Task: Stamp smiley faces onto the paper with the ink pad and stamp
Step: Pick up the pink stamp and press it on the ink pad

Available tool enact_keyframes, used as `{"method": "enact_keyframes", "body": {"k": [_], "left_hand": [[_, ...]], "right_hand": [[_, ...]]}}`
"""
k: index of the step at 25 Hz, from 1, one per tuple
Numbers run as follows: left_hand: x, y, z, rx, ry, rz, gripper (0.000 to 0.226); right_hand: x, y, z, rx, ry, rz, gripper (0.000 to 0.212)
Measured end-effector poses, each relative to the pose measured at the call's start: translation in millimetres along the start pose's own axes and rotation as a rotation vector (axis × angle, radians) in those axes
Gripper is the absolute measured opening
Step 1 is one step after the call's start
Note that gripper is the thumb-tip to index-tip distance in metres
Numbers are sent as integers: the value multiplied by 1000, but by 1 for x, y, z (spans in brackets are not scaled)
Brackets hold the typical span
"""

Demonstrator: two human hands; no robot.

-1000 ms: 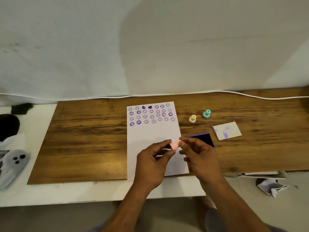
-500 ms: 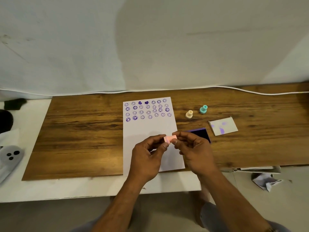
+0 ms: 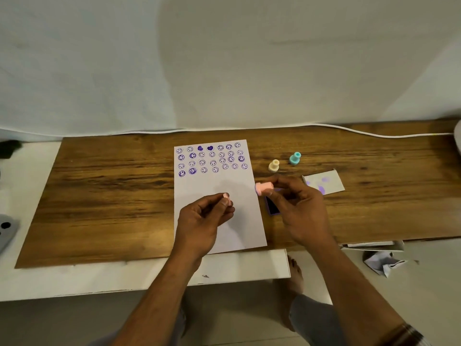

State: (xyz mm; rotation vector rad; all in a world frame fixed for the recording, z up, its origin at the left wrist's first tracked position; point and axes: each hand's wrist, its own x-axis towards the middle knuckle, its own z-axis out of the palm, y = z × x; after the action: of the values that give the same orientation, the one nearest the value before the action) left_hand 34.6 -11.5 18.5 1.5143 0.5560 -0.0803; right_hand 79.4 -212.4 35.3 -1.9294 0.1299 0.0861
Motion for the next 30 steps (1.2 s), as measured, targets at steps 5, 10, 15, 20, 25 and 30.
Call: {"method": "enact_keyframes", "body": {"k": [5,10,15,20,25,30], "left_hand": [[7,-7,-6,27,113,25,30],[6,-7,-5,83,135,62,29],[8,-7,-8,75,142,53,29],[6,-5,-8,94,149,49,29],[2,-6,-10,338,117,122,30],[-2,-6,-10,479,105,151,30]], "right_hand": [[12,30,-15,-554,32,-88,29],[12,40,-2,-775,63,-242,29],[5,39,8,-862,29,-190,39],[4,35,11,-975,-28,-206,47],[10,30,7,-1024,-86,-210,45],[7,28,13,-1034,-53,-167,44]]}}
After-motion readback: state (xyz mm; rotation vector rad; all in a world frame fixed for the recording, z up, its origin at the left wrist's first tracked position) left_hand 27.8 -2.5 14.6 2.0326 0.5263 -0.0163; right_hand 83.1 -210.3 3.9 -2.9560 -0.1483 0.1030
